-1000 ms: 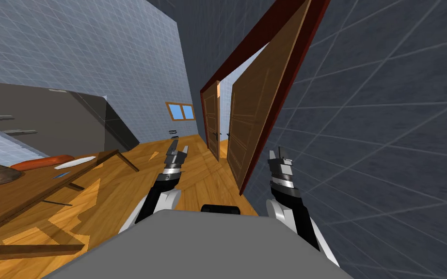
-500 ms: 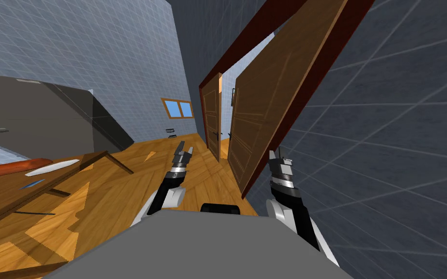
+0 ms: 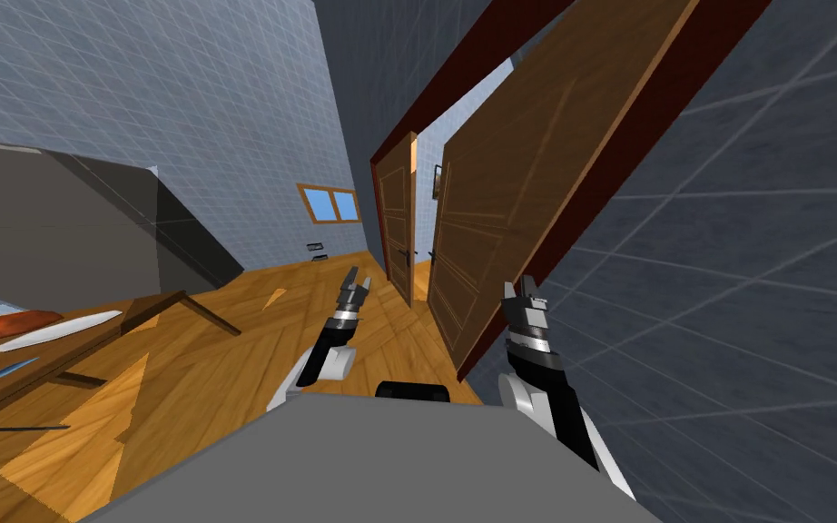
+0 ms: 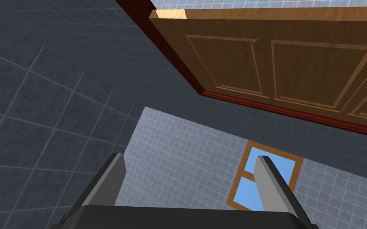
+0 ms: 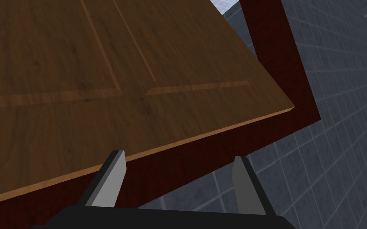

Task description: Push the door open

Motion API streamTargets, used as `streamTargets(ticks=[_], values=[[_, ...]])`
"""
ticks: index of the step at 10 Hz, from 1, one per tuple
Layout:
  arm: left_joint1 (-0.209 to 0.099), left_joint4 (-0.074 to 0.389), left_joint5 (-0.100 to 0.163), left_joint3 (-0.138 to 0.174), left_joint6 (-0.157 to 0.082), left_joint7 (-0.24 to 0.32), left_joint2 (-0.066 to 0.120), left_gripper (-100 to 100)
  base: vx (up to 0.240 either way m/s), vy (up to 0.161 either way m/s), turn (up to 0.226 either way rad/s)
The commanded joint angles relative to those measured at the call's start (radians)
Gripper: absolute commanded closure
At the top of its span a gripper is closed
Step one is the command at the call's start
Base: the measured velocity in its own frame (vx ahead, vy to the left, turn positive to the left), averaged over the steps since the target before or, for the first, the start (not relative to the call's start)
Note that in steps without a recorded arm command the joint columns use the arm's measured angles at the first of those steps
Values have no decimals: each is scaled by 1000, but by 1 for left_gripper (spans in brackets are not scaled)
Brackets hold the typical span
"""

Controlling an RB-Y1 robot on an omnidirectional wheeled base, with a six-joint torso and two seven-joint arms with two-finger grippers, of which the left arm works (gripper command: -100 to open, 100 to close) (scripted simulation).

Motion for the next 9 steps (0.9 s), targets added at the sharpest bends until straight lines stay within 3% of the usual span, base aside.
streamTargets(ticks=[1, 4, 9], values=[[-17, 31, -4, -14, -5, 6, 0, -100, 86, 81, -23], [-53, 88, -10, -34, -9, 19, 6, -100, 96, 67, -28], [-144, 232, -23, -85, -19, 52, 16, -100, 126, 108, -39]])
